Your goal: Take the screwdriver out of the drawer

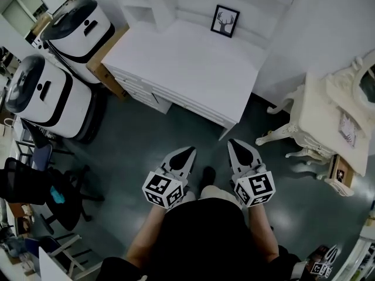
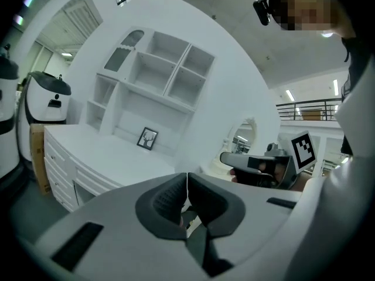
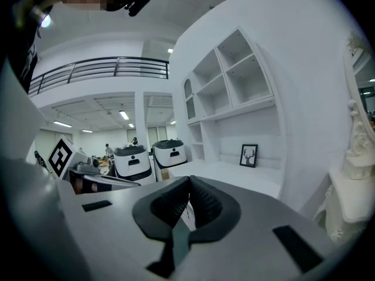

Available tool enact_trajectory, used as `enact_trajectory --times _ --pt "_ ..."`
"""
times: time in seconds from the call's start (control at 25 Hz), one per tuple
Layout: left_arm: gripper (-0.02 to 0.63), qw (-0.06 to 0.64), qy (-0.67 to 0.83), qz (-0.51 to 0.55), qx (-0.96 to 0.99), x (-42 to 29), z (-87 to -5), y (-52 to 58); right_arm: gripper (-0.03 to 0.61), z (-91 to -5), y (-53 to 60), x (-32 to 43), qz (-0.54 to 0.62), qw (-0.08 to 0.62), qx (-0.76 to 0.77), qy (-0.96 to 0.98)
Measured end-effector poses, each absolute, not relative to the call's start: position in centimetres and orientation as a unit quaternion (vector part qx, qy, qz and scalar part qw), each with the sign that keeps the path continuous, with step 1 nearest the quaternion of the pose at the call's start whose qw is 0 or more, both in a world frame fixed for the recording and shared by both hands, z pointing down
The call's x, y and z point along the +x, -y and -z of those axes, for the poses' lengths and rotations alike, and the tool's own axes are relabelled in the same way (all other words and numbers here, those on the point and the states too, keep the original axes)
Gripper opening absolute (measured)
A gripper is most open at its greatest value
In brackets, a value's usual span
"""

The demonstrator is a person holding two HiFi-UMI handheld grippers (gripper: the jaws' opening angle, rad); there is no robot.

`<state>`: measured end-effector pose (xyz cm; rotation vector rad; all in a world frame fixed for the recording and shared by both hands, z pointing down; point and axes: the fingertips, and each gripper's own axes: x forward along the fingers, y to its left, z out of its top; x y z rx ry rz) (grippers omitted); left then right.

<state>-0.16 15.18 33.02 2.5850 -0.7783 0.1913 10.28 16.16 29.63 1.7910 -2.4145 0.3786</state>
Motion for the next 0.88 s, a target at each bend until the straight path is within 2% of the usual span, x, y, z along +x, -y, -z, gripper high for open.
enact_trajectory --times 0.36,0.88 --pt "0.025 0.235 0.316 -0.097 0.914 3.5 -37.0 -12.0 0.017 -33.2 -12.2 13.6 -0.162 0.061 0.544 0.821" --pt "0.025 0.274 0.353 -0.137 0.884 1.7 -44.4 -5.7 0.017 -37.7 -7.6 12.4 -0.204 0.086 0.520 0.825"
